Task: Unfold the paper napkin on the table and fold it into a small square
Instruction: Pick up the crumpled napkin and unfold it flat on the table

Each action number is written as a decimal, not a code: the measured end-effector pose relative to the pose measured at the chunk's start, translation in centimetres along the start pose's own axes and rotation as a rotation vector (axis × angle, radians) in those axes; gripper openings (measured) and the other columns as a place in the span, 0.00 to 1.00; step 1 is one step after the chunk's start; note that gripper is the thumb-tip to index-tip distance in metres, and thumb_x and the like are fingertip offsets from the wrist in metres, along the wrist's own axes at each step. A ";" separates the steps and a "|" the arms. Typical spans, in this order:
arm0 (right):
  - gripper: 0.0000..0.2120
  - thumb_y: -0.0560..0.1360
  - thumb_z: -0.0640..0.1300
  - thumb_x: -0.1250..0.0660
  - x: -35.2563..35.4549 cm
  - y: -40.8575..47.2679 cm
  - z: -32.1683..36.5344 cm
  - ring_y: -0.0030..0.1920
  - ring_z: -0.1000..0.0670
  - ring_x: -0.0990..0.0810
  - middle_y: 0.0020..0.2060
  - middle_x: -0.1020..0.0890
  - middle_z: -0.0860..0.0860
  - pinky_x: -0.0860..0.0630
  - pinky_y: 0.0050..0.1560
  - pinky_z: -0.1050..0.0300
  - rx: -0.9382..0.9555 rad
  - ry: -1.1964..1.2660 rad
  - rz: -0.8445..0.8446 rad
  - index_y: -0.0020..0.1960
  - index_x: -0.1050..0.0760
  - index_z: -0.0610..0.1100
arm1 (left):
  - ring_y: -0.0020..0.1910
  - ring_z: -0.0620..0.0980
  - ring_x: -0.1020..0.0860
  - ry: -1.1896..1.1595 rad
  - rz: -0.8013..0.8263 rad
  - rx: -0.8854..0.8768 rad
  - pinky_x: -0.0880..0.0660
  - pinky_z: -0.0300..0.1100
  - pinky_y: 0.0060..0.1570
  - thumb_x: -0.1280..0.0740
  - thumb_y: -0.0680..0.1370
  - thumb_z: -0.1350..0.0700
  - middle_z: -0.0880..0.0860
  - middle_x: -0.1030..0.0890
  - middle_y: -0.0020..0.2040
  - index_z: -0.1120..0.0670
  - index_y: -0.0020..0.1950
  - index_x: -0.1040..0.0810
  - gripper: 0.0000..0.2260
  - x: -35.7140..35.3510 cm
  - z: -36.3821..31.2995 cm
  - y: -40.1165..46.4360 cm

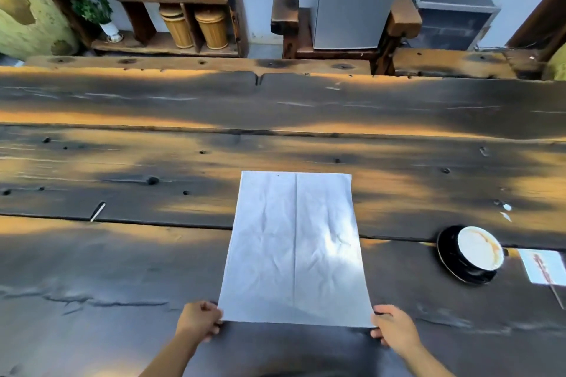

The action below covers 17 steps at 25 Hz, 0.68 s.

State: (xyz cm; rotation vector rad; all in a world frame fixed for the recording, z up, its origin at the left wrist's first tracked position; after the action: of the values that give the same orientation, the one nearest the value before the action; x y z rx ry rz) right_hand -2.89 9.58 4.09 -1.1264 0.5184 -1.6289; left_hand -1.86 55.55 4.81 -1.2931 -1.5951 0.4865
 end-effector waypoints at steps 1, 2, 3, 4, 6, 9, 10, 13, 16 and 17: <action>0.09 0.73 0.32 0.32 -0.1 -0.2 -0.5 0.24 0.49 0.21 0.33 0.16 0.43 0.31 0.26 0.60 -0.013 -0.039 -0.019 0.53 0.21 0.38 | 0.24 0.52 0.23 0.057 0.000 0.002 0.29 0.40 0.27 0.28 0.73 0.63 0.58 0.17 0.30 0.59 0.37 0.22 0.06 -0.1 0.7 0.1; 0.09 0.72 0.33 0.32 -0.1 -0.2 -0.9 0.24 0.49 0.21 0.32 0.16 0.44 0.31 0.28 0.59 -0.011 -0.074 -0.032 0.52 0.20 0.39 | 0.24 0.52 0.23 0.118 0.009 0.010 0.29 0.40 0.27 0.28 0.72 0.62 0.57 0.16 0.30 0.58 0.36 0.22 0.05 -0.2 1.2 0.1; 0.08 0.72 0.34 0.32 -0.1 -0.3 -1.1 0.25 0.49 0.20 0.33 0.15 0.45 0.29 0.30 0.58 -0.006 -0.120 -0.053 0.51 0.20 0.39 | 0.24 0.52 0.23 0.173 0.020 0.014 0.28 0.40 0.26 0.29 0.71 0.61 0.55 0.16 0.29 0.58 0.35 0.22 0.05 -0.4 1.7 0.2; 0.06 0.72 0.36 0.32 -0.1 -0.4 -1.0 0.28 0.49 0.18 0.34 0.15 0.45 0.26 0.32 0.56 0.012 -0.180 -0.069 0.49 0.20 0.40 | 0.25 0.51 0.23 0.232 0.027 0.006 0.28 0.39 0.26 0.29 0.71 0.60 0.53 0.17 0.28 0.57 0.35 0.22 0.06 -0.4 2.0 0.3; 0.02 0.73 0.43 0.32 0.1 -0.8 -0.5 0.37 0.47 0.17 0.37 0.15 0.48 0.21 0.41 0.53 0.051 -0.378 -0.100 0.45 0.21 0.45 | 0.28 0.50 0.21 0.373 0.017 -0.029 0.28 0.39 0.28 0.30 0.71 0.54 0.51 0.17 0.29 0.54 0.34 0.23 0.08 -0.4 1.7 0.0; 0.06 0.74 0.49 0.34 0.1 -0.7 1.6 0.51 0.45 0.23 0.48 0.22 0.49 0.23 0.48 0.50 0.174 -0.662 -0.215 0.46 0.23 0.48 | 0.34 0.51 0.24 0.590 -0.081 -0.102 0.29 0.43 0.33 0.35 0.72 0.47 0.51 0.20 0.33 0.54 0.34 0.27 0.12 0.3 0.3 0.1; 0.07 0.74 0.48 0.34 -0.2 -0.4 2.5 0.54 0.44 0.26 0.51 0.24 0.47 0.24 0.51 0.49 0.242 -0.704 -0.270 0.50 0.22 0.46 | 0.34 0.52 0.25 0.621 -0.119 -0.147 0.28 0.45 0.34 0.36 0.73 0.49 0.52 0.22 0.33 0.54 0.33 0.29 0.12 0.5 -0.6 0.5; 0.13 0.73 0.43 0.32 -2.6 1.2 7.0 0.56 0.40 0.27 0.56 0.25 0.44 0.25 0.56 0.45 0.445 -0.765 -0.349 0.57 0.22 0.42 | 0.42 0.59 0.24 0.651 -0.257 -0.361 0.25 0.51 0.41 0.39 0.75 0.55 0.55 0.24 0.40 0.56 0.36 0.30 0.09 0.2 -4.4 2.6; 0.16 0.74 0.42 0.33 -7.0 3.5 13.4 0.66 0.38 0.29 0.64 0.26 0.42 0.30 0.67 0.42 0.674 -0.756 -0.327 0.61 0.25 0.40 | 0.52 0.62 0.24 0.696 -0.345 -0.631 0.26 0.52 0.47 0.45 0.76 0.52 0.57 0.20 0.50 0.58 0.49 0.21 0.16 -1.2 -10.5 5.0; 0.17 0.75 0.42 0.34 -9.2 4.4 15.5 0.69 0.37 0.30 0.67 0.26 0.41 0.33 0.71 0.40 0.766 -0.759 -0.309 0.62 0.25 0.38 | 0.60 0.61 0.24 0.713 -0.337 -0.705 0.25 0.54 0.54 0.46 0.77 0.51 0.57 0.20 0.58 0.59 0.57 0.21 0.19 -2.0 -12.5 6.0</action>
State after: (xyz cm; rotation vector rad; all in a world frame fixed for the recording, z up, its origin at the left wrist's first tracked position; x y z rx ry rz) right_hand 12.86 19.38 4.06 -1.1298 -0.7443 -1.3062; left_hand 11.85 52.56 4.58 -1.4217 -1.3362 -0.7457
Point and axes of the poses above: each hand's wrist, its own y-axis towards the middle knuckle, its own x-axis out of the back of the hand, z = x × y, the point moved 5 cm from there along y, towards the middle knuckle
